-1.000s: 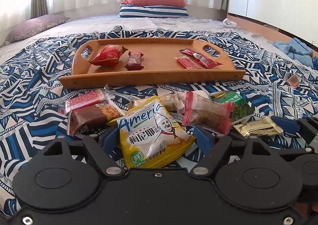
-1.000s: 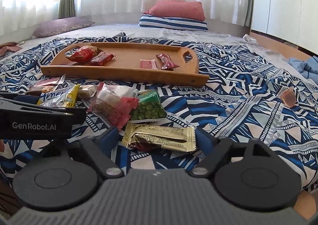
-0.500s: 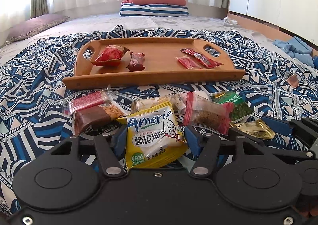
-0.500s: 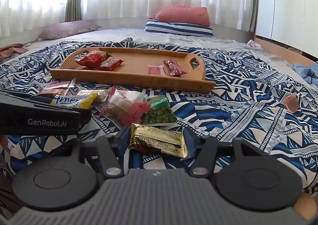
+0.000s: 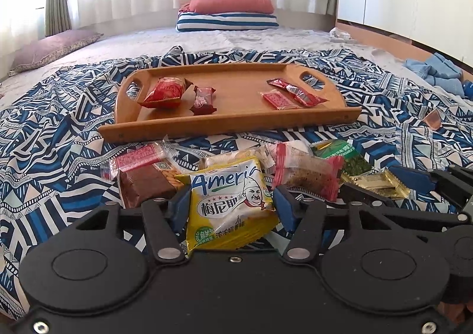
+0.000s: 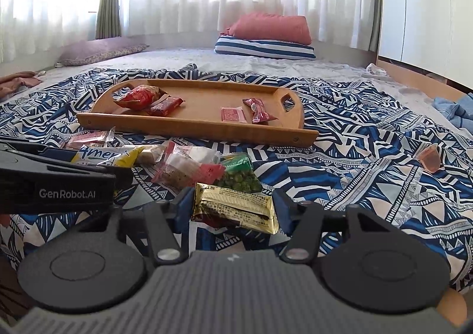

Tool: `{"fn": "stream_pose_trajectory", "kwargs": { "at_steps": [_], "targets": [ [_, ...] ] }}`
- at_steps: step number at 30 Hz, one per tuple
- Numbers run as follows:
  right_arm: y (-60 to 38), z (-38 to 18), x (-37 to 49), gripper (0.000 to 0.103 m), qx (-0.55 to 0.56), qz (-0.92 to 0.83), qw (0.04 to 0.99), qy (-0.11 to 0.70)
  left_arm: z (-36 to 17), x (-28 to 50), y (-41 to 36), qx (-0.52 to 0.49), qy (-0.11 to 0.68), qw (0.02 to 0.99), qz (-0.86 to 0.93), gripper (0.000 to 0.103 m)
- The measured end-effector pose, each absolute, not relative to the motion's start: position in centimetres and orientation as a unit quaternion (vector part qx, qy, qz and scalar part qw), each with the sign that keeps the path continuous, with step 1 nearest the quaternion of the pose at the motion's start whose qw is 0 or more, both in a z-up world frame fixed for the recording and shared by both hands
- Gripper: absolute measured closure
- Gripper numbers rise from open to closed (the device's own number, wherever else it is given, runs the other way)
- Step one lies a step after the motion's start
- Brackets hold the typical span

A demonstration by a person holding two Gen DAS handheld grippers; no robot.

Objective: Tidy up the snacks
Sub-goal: 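Grasp the yellow America chip bag with the left tool while the right grasps a gold-wrapped bar, then carry both snacks over the wooden tray, lower them and open both tools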

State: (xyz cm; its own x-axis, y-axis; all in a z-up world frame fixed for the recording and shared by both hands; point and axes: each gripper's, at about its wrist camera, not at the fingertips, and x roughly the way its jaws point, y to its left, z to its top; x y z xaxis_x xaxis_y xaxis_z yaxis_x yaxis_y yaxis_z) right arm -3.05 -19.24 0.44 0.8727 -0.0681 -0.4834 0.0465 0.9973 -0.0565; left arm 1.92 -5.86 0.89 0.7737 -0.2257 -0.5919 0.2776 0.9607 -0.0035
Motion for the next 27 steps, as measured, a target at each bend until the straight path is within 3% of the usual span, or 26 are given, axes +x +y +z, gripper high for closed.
{"fn": "stream_pose_trajectory", "kwargs": {
  "at_steps": [11, 27],
  "targets": [
    [-19.8, 2.0, -2.3, 0.043, -0.014, -0.038, 0.97, 0.242, 2.6, 2.5, -5.0, 0.028, 0.297, 0.946, -0.126, 0.047],
    [-22.3, 7.0, 6.2, 0.043, -0.01, -0.02, 0.973, 0.228, 8.1, 11.6, -3.7, 0.019, 0.273, 0.954, -0.123, 0.047]
  ]
}}
